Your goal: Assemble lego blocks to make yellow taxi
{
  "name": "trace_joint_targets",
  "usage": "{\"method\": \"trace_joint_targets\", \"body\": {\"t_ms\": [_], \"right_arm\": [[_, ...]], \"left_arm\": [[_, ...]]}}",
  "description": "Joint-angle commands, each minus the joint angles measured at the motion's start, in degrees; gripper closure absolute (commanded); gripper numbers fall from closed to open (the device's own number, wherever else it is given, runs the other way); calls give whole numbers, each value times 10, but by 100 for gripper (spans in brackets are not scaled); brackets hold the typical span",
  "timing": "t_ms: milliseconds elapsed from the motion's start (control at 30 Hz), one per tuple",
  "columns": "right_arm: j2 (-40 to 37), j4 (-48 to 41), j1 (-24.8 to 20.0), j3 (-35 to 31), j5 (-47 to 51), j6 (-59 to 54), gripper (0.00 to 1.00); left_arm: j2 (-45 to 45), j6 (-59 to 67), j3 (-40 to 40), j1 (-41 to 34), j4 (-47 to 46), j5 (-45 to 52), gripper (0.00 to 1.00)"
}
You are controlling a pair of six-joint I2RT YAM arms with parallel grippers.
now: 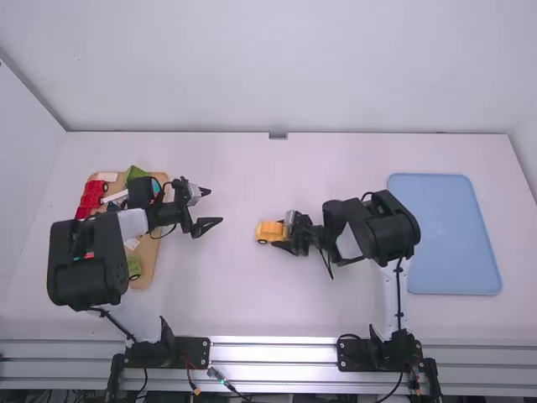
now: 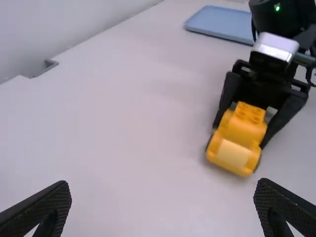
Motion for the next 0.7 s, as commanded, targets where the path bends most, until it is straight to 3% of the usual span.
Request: {"method": "trace_joint_targets", "body": {"t_ms": [0,167,300,433,467,567,667], "right_arm": [[-4,12,-15,-3,2,75,53],[-66,10,-60,-25,5,95,53],[-155,5,-127,-73,47,96,50],[-263,-23,-218,-135,157,96,47],[-303,-46,-260,-156,202,95,47],[-353,-84,-320,-177,256,94,46],[-410,-174,-420,-186,310,94,46]], "left_arm": [[-14,0,-26,-10,15,1,1],[-14,0,-68,-12,95,-11,1],[-14,-48,-101,-12,177,-14,1],[-14,-201,-116,-13,269,-62,1],[-14,-245,-117,-16,291,-91,1],[-14,-273,-117,-14,307,-116,1],[-14,-276,-113,-19,309,-119,1]]}}
